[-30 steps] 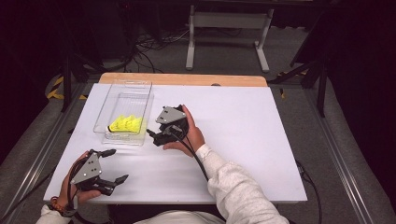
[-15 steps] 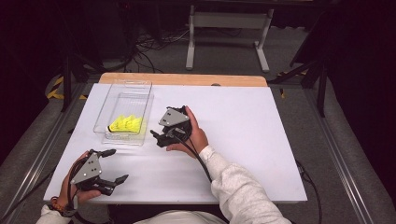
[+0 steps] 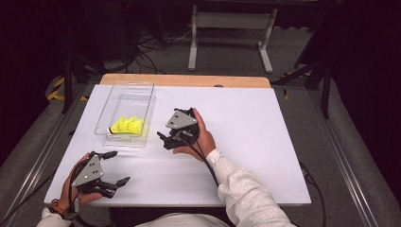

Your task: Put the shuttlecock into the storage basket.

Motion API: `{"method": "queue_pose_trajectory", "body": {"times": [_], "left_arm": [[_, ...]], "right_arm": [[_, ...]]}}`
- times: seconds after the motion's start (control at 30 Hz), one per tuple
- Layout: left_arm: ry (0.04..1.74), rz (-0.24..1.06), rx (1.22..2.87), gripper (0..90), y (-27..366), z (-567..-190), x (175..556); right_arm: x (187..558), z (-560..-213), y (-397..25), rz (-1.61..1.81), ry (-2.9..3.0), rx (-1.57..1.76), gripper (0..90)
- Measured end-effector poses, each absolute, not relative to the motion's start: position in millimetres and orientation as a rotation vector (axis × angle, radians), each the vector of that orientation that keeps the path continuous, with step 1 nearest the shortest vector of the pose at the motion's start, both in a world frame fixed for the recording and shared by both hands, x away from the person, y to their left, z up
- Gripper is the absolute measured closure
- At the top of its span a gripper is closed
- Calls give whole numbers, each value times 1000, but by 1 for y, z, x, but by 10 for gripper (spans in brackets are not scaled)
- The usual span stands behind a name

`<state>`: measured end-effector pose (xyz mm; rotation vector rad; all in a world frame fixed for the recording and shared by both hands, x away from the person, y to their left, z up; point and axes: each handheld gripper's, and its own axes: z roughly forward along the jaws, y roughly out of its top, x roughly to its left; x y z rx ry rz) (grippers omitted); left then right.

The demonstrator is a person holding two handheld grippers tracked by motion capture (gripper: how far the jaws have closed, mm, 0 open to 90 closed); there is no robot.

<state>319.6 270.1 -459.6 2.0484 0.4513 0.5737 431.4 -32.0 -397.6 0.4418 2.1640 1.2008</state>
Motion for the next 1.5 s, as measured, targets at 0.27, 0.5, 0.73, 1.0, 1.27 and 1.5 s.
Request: {"method": "queue_pose_trajectory", "body": {"times": [0.27,0.5,0.73,1.0,1.27,1.5], "left_arm": [[449,580,2050,70,271,-459,320],[449,583,2052,69,271,-459,320],[449,585,2053,69,271,-459,320],[450,585,2051,69,270,-459,320],[451,585,2049,69,271,-459,319],[451,583,2045,68,271,-459,319]], "right_arm": [[429,-396,-41,1187,2149,449,70],[428,-396,-49,1180,2138,456,71],[428,-396,-58,1164,2128,472,71],[426,-397,-66,1146,2119,482,71],[424,-396,-79,1141,2104,503,71],[421,-399,-86,1127,2106,508,70]]}}
